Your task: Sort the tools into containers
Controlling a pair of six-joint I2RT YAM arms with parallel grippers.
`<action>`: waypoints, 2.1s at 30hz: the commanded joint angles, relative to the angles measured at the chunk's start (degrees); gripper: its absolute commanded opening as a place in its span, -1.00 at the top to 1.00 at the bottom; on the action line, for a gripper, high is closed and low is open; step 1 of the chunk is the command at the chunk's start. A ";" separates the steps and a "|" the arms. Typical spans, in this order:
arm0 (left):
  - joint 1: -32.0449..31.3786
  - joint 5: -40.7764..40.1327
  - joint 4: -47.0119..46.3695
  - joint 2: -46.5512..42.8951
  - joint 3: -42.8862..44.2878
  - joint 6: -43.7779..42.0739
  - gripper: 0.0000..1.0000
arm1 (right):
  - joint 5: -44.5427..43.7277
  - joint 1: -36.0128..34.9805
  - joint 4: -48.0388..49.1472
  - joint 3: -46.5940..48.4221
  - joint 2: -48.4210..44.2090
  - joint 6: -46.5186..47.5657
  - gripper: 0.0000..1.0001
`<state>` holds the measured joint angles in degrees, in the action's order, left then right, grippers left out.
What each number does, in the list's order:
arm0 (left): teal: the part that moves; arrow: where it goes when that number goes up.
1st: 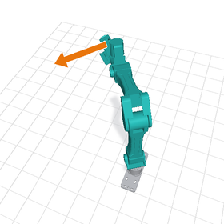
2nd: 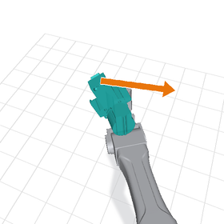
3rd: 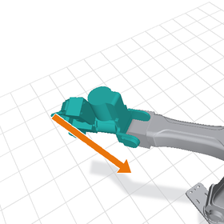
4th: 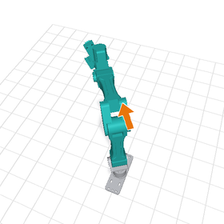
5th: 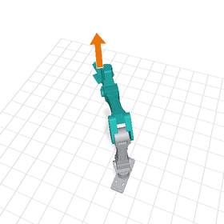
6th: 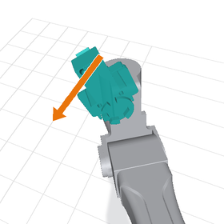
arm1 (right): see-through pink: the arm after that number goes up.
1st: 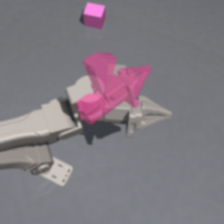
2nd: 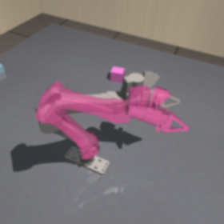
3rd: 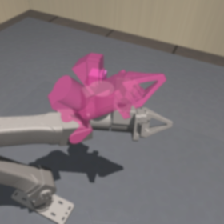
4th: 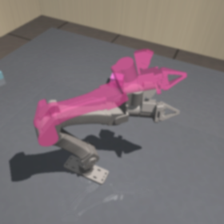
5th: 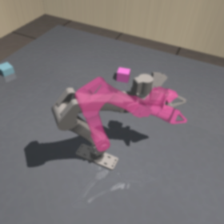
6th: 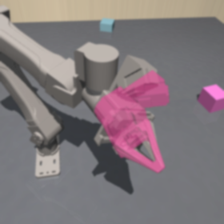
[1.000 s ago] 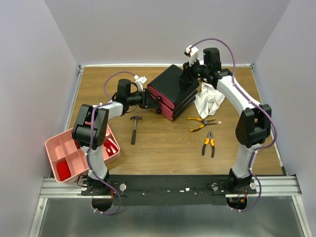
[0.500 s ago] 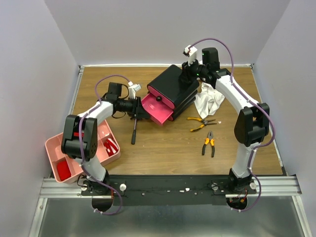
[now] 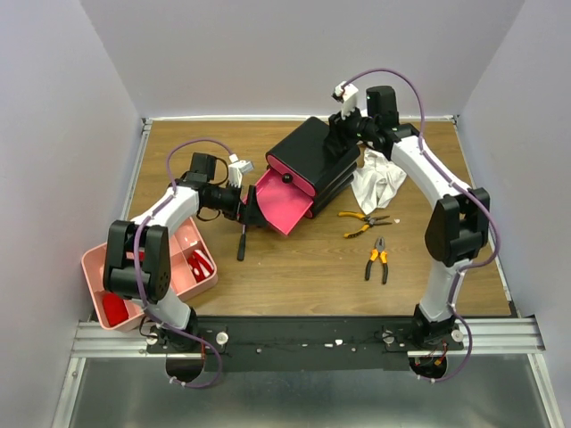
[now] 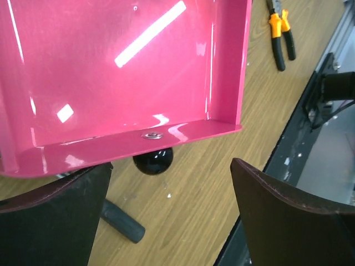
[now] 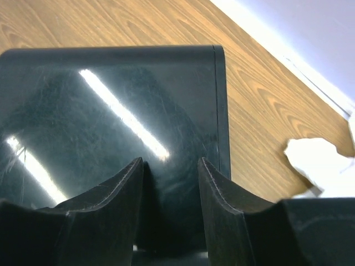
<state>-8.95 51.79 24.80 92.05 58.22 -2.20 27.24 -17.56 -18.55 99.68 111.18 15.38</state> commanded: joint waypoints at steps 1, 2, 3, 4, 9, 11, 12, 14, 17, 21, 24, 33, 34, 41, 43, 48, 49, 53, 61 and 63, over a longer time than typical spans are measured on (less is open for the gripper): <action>0.95 -3.54 11.99 -4.59 1.99 -10.00 -0.97 | -3.34 1.47 -4.21 -3.95 -8.85 4.39 -0.11; 1.30 -3.54 13.86 -7.21 1.38 -11.85 -0.97 | -3.08 2.61 -6.48 -7.45 -10.44 5.44 -0.13; 1.56 -3.71 15.62 -8.54 0.24 -15.61 -0.97 | -2.47 2.97 -8.33 -9.05 -13.06 8.15 -0.20; 1.92 -4.32 19.03 -9.69 -0.29 -17.39 -0.97 | -2.89 3.32 -10.87 -10.19 -13.96 9.48 -0.21; 2.80 -7.84 18.55 -16.55 -3.37 -18.64 -0.98 | -6.40 5.43 -24.69 -21.85 -19.05 6.19 -0.27; 2.89 -10.64 11.79 -18.04 -4.25 -12.85 -0.97 | -8.08 5.43 -24.96 -25.92 -23.09 1.88 -0.27; 2.97 -11.53 9.33 -18.31 -4.95 -10.83 -0.97 | -8.69 5.35 -24.70 -28.37 -24.33 -2.41 -0.27; 3.24 -13.72 3.08 -18.75 -5.65 -5.81 -0.97 | -7.91 5.43 -26.35 -33.83 -27.40 -4.99 -0.27; 3.76 -14.35 1.39 -18.49 -5.57 -4.57 -0.97 | -9.22 5.35 -29.69 -38.24 -28.91 -8.78 -0.30; 4.03 -17.59 2.36 -19.10 -4.25 -4.75 -0.97 | -11.77 5.35 -32.51 -40.61 -29.17 -7.29 -0.39; 4.38 -18.30 1.75 -20.32 -3.29 -3.70 -0.97 | -13.44 5.52 -33.22 -42.11 -29.26 -7.29 -0.45; 5.70 -18.83 -2.47 -28.58 -4.42 -0.97 -0.97 | -17.57 5.43 -37.17 -41.14 -20.04 -2.38 -0.38; 5.87 -19.18 -3.08 -29.20 -5.47 -0.36 -0.97 | -17.49 5.52 -37.70 -41.14 -19.25 -1.32 -0.35; 8.42 -18.39 -3.61 -33.78 -9.26 1.93 -0.97 | -18.98 5.43 -35.42 -42.02 -16.08 -0.52 -0.27; 8.51 -17.95 -4.49 -34.22 -9.96 3.59 -0.97 | -18.90 5.52 -34.98 -42.20 -15.20 0.26 -0.18; 12.11 -17.25 -7.30 -33.43 -10.67 6.41 -0.97 | -20.03 4.64 -33.05 -43.16 -13.27 1.23 -0.07; 12.46 -17.16 -7.83 -33.25 -10.58 6.68 -0.97 | -20.39 4.38 -32.61 -43.34 -12.92 1.41 -0.05; 13.34 -17.42 -8.54 -32.73 -10.05 6.42 -0.97 | -22.84 3.59 -29.89 -44.39 -12.12 1.06 0.13; 13.70 -16.11 -10.99 -32.46 -9.70 8.43 -0.97 | -21.89 3.59 -31.54 -43.35 -17.65 1.76 0.99; 13.70 -17.15 -13.19 -32.55 -10.23 11.58 -0.97 | -21.53 3.59 -34.62 -40.72 -22.55 1.85 0.99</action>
<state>4.29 34.09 16.14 59.70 47.57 4.80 5.63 -13.80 -51.31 56.07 95.92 16.49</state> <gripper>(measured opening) 0.987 0.048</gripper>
